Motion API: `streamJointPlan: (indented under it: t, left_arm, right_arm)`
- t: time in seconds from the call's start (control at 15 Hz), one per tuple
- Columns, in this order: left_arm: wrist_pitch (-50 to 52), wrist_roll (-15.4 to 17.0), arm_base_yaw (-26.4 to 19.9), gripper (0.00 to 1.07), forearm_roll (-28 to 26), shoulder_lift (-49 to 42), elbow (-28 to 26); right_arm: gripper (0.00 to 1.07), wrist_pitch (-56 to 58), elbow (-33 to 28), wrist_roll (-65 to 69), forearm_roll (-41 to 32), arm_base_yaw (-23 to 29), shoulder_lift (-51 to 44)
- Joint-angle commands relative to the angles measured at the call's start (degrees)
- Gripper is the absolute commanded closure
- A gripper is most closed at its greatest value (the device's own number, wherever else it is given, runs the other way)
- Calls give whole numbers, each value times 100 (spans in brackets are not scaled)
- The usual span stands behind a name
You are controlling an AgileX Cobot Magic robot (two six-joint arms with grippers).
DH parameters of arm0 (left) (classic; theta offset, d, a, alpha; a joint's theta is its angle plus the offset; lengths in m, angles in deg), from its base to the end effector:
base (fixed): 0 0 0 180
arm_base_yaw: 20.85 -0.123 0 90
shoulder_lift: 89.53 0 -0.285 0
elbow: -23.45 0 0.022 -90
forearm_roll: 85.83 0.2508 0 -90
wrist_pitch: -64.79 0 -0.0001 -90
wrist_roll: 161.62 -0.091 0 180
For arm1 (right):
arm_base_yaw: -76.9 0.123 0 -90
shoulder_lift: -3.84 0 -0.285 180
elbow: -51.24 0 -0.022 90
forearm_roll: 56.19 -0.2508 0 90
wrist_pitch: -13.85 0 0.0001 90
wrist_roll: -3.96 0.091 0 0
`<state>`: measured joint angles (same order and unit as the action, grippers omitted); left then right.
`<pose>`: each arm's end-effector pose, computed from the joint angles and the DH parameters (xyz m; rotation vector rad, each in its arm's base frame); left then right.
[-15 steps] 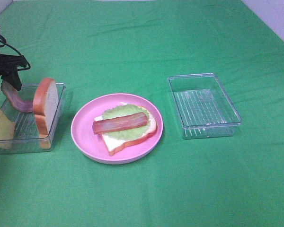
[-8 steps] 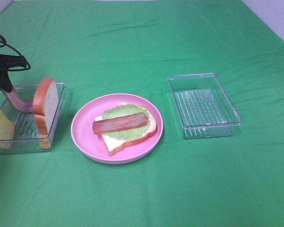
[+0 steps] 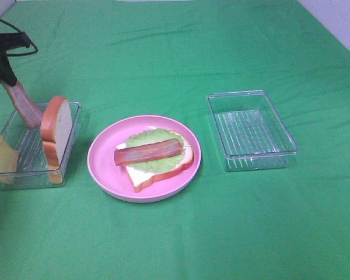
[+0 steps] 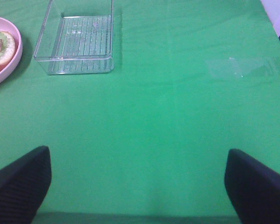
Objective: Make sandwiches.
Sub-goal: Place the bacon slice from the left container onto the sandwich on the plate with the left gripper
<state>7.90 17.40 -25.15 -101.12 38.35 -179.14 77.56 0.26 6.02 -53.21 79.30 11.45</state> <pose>0.4514 0.0138 0.2190 -0.2369 2.7934 -0.3263 -0.0029 -0.0044 0.2616 -0.0035 2.1334 -0.0175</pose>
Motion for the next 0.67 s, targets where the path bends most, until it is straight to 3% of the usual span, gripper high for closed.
streamJointPlan:
  t: [0.07,0.13,0.4,0.67]
  left_arm:
    - [-567,40,166,107,-143,-138,-579]
    - [-751,40,435,107,-143,-246,-1134]
    - [-733,40,1249,107,-281,-384,-1879]
    - [-602,-29,2045,107,-693,-384,-2028]
  right_arm:
    - [11,-63,-17,-40,-6,-40,-195]
    - [11,-63,-17,-40,-6,-40,-189]
    - [11,-63,-17,-40,-6,-40,-189]
    - [11,-63,-17,-40,-6,-40,-189]
